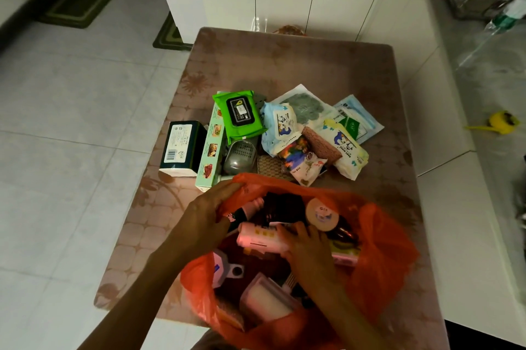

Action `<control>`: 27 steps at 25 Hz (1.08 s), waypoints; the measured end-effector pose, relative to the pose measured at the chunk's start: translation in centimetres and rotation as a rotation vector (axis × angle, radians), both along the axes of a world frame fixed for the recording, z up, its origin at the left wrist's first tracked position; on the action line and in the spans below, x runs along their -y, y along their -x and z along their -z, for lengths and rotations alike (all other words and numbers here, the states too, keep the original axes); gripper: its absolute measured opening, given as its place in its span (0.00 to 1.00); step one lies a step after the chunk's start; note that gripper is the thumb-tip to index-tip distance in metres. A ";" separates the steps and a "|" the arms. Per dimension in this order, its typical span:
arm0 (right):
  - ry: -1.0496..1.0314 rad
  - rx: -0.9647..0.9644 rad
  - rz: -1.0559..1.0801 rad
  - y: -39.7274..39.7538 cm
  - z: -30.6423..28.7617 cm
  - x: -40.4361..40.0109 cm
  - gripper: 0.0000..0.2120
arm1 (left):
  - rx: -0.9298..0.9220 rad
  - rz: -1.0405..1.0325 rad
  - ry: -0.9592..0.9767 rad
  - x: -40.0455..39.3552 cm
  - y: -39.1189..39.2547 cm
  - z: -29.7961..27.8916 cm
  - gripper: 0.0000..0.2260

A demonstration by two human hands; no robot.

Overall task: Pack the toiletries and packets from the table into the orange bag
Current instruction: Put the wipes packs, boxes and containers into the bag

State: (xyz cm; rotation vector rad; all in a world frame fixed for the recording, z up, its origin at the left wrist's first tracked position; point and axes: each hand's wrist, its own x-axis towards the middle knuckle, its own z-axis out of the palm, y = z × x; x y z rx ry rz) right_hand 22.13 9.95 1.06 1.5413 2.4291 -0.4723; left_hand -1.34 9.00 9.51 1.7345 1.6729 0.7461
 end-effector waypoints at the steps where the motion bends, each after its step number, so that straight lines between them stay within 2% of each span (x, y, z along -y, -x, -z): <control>1: 0.009 -0.029 0.016 0.0 -0.4 -0.3 0.32 | -0.008 -0.004 -0.005 -0.1 -0.1 -0.1 0.33; 4: 0.110 -0.219 0.043 0.0 -2.2 0.4 0.23 | -0.021 0.037 -0.024 -0.2 0.1 0.1 0.31; 6: 0.283 -0.305 -0.031 0.3 -4.4 2.4 0.27 | -0.035 0.044 -0.033 -0.2 0.6 0.8 0.29; 9: 0.454 -0.076 -0.195 1.5 -4.9 5.3 0.41 | -0.049 0.056 -0.055 0.0 0.9 1.5 0.28; 13: 0.357 -0.109 -0.168 4.6 -3.1 5.6 0.28 | -0.059 0.065 -0.008 -0.2 0.9 1.6 0.31; 15: 0.336 -0.122 -0.144 5.3 -2.8 5.3 0.26 | -0.029 0.088 0.010 0.0 1.1 0.7 0.32; 16: 0.273 -0.165 -0.147 5.2 -2.8 4.9 0.23 | 0.055 0.084 0.052 0.1 1.0 0.1 0.30; 17: 0.177 -0.235 -0.161 4.8 -2.7 4.5 0.19 | 0.219 0.029 0.123 -0.1 0.8 -0.5 0.26; 18: 0.095 -0.300 -0.153 4.2 -2.8 4.0 0.16 | 0.414 -0.100 0.174 -0.5 0.6 -0.8 0.21; 19: 0.080 -0.369 -0.101 3.4 -2.9 3.3 0.14 | 0.525 -0.265 0.181 -1.3 0.6 -0.4 0.16; 20: 0.094 -0.419 -0.029 2.6 -3.0 2.6 0.14 | 0.493 -0.402 0.157 -2.5 1.0 0.9 0.13; 21: 0.092 -0.469 0.054 1.9 -3.3 1.9 0.14 | 0.299 -0.458 0.136 -4.1 1.6 2.6 0.12; 22: 0.084 -0.506 0.134 1.1 -3.4 1.2 0.15 | 0.069 -0.397 0.166 -5.7 2.1 4.2 0.14; 24: 0.046 -0.544 0.228 -0.2 -4.1 0.0 0.13 | -0.364 -0.058 0.326 -8.4 2.6 7.5 0.23; 25: 0.040 -0.560 0.258 -0.8 -4.2 -0.3 0.11 | -0.499 0.077 0.374 -9.3 2.5 9.1 0.26; 27: 0.059 -0.580 0.296 -1.7 -4.3 -0.3 0.10 | -0.602 0.153 0.415 -10.5 1.7 10.2 0.27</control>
